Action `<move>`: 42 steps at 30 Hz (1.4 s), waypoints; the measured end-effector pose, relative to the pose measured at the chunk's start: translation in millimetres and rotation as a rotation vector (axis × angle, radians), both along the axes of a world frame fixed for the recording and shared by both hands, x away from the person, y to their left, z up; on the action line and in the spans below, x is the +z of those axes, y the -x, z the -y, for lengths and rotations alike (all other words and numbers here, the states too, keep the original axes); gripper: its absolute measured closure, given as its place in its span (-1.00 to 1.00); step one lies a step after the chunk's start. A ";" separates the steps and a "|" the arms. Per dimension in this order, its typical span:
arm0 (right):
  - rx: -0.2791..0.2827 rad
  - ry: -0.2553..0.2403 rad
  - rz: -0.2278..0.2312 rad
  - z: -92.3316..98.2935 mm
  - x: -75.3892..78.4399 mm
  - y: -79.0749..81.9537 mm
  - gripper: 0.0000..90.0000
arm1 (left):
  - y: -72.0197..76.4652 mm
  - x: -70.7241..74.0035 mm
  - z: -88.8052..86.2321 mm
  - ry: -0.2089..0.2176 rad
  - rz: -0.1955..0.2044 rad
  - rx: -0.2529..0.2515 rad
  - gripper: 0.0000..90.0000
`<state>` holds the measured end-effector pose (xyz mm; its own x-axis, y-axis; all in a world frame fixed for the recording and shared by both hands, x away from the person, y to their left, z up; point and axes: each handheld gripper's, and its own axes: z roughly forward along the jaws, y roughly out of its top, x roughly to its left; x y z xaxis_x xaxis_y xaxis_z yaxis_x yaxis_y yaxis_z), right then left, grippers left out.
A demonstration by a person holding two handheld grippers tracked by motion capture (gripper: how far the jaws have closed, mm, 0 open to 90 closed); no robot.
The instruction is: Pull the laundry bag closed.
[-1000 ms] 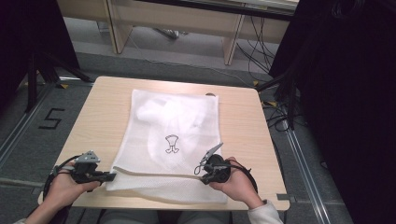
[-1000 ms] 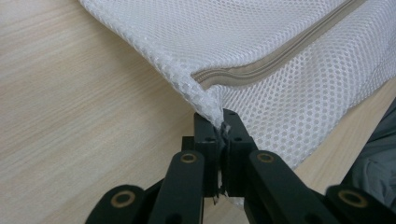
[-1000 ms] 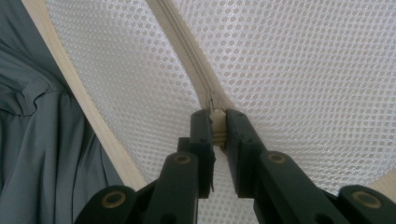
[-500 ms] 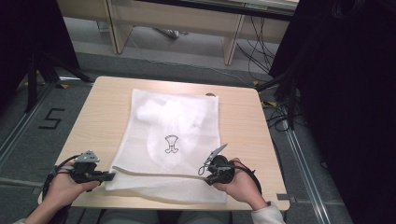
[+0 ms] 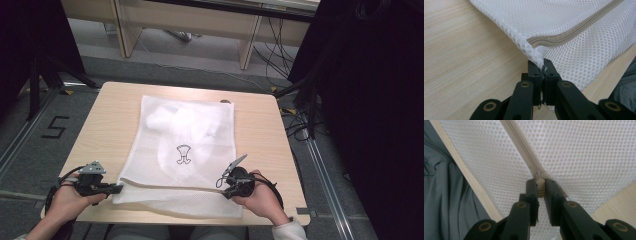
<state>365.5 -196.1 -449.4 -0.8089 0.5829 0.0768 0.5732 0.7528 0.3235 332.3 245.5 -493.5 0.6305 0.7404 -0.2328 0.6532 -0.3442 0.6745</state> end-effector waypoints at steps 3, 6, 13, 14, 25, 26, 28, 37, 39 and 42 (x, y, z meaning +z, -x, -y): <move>-0.010 -0.005 -0.014 0.0 -0.2 1.3 0.82 | -0.2 0.0 0.0 0.000 0.001 -0.004 0.92; -0.020 0.005 -0.014 0.8 -0.6 0.4 0.82 | 0.1 0.3 -0.3 0.002 0.000 0.001 0.92; -0.039 0.025 -0.008 11.6 -3.6 -1.8 0.83 | -0.4 0.4 -2.6 -0.004 -0.010 0.011 0.92; -0.048 0.028 -0.012 14.6 -4.3 -1.1 0.82 | -0.7 1.1 -3.0 -0.017 -0.017 -0.003 0.92; -0.062 0.038 -0.016 23.9 -7.0 -0.8 0.82 | -0.5 -0.2 -2.7 -0.009 -0.006 0.003 0.92; -0.066 0.042 -0.020 24.4 -7.4 -0.9 0.82 | -0.3 -0.6 -2.8 -0.008 -0.004 0.004 0.92; -0.068 0.045 -0.015 25.3 -8.6 -1.7 0.82 | -0.3 -0.8 -2.6 -0.005 -0.004 0.005 0.92; -0.086 0.054 -0.042 27.1 -14.9 -3.3 0.81 | -0.7 -1.0 -3.2 -0.018 -0.027 -0.008 0.92; -0.084 0.057 -0.041 26.9 -17.0 -3.3 0.81 | -1.0 -1.7 -3.1 -0.024 -0.030 -0.015 0.91; -0.090 0.066 -0.045 25.7 -18.7 -3.1 0.81 | -0.3 -3.7 -1.3 -0.014 -0.014 0.003 0.91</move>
